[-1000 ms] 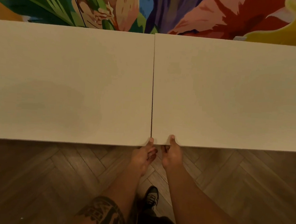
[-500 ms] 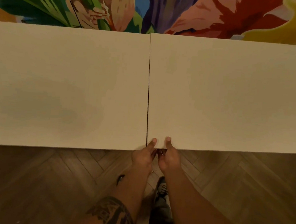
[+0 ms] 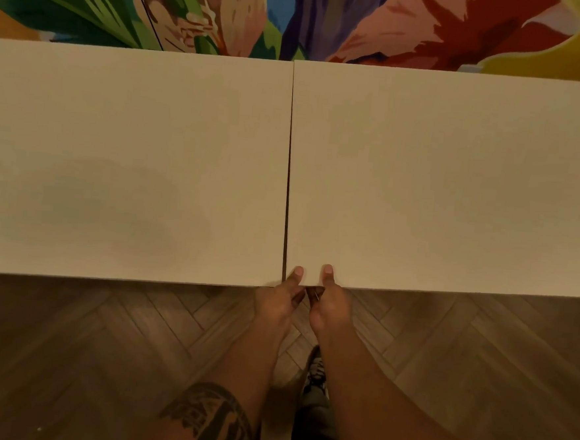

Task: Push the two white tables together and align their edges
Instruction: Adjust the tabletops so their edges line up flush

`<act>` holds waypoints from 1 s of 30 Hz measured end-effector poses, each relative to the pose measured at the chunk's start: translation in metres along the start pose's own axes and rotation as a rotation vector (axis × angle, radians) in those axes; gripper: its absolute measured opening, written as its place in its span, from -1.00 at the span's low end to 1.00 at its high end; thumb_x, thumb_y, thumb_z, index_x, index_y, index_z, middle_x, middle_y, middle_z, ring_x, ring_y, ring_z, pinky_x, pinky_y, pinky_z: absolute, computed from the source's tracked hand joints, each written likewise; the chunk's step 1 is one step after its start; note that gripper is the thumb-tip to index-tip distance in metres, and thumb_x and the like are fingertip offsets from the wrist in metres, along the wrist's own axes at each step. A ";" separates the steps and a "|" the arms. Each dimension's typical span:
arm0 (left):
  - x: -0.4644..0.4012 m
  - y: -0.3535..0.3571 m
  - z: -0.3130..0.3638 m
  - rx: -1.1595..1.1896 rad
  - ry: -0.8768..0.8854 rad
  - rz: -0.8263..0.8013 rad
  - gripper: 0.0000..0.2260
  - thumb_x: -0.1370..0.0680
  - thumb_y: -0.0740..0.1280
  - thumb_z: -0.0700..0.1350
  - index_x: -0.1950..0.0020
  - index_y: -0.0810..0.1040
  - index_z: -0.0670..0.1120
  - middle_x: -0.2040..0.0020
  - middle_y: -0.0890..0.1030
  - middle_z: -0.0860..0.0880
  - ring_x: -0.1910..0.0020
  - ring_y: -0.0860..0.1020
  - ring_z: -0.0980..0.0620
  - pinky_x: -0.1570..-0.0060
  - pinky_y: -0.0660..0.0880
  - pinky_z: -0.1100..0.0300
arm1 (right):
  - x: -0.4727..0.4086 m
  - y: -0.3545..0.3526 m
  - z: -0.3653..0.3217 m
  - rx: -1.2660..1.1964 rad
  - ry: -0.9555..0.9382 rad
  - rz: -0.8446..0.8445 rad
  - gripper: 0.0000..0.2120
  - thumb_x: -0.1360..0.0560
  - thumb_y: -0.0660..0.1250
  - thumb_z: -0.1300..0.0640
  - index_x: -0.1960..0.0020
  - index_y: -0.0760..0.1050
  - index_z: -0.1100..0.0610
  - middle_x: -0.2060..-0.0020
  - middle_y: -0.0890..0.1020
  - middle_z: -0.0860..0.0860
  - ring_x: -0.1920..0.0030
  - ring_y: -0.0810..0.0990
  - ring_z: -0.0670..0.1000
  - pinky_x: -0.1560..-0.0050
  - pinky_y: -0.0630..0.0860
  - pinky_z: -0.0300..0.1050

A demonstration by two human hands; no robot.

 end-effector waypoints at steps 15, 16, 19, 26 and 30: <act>0.023 -0.001 -0.001 -0.056 -0.001 -0.014 -0.28 -0.34 0.67 -0.14 -0.36 0.47 -0.40 -0.16 0.69 -0.28 0.01 0.75 -0.16 0.00 0.69 0.02 | 0.006 -0.023 -0.003 -0.005 -0.091 0.018 -0.58 -0.61 0.39 0.18 -0.44 0.47 0.24 -0.25 0.65 0.24 -0.17 0.68 0.21 0.03 0.70 -0.01; 0.022 -0.001 -0.002 -0.041 -0.012 -0.005 -0.30 -0.39 0.64 -0.18 -0.41 0.43 -0.38 -0.20 0.67 -0.29 -0.05 0.74 -0.20 -0.02 0.69 0.00 | 0.005 -0.022 -0.003 -0.014 -0.097 0.026 -0.57 -0.60 0.39 0.20 -0.44 0.47 0.23 -0.26 0.64 0.24 -0.18 0.67 0.22 -0.03 0.68 0.03; 0.023 0.001 -0.006 -0.001 -0.048 -0.005 -0.27 -0.43 0.61 -0.22 -0.50 0.35 -0.32 -0.29 0.62 -0.30 -0.13 0.70 -0.24 -0.09 0.67 -0.05 | 0.004 -0.022 -0.001 -0.020 -0.105 0.047 -0.57 -0.60 0.39 0.20 -0.45 0.46 0.23 -0.28 0.63 0.24 -0.20 0.66 0.23 -0.09 0.65 0.06; 0.019 -0.004 -0.001 0.045 -0.078 0.031 -0.37 -0.43 0.62 -0.15 -0.40 0.49 -0.36 -0.23 0.67 -0.31 -0.16 0.69 -0.24 -0.25 0.61 -0.12 | 0.001 -0.008 0.005 -0.013 -0.079 0.068 -0.60 -0.61 0.39 0.19 -0.40 0.49 0.29 -0.25 0.65 0.25 -0.19 0.67 0.23 0.03 0.66 0.00; 0.017 -0.008 0.007 0.028 -0.070 0.052 -0.61 -0.43 0.61 -0.17 -0.15 0.64 -0.36 -0.16 0.70 -0.32 -0.17 0.68 -0.30 -0.24 0.61 -0.16 | -0.002 -0.002 0.008 -0.007 -0.078 0.050 -0.59 -0.60 0.40 0.18 -0.40 0.49 0.28 -0.25 0.65 0.25 -0.20 0.67 0.23 -0.08 0.66 0.06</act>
Point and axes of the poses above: each hand's wrist, its own x-axis away from the middle knuckle, its own y-axis out of the palm, z = x × y, the point moved 10 cm from there along -x, towards the middle knuckle
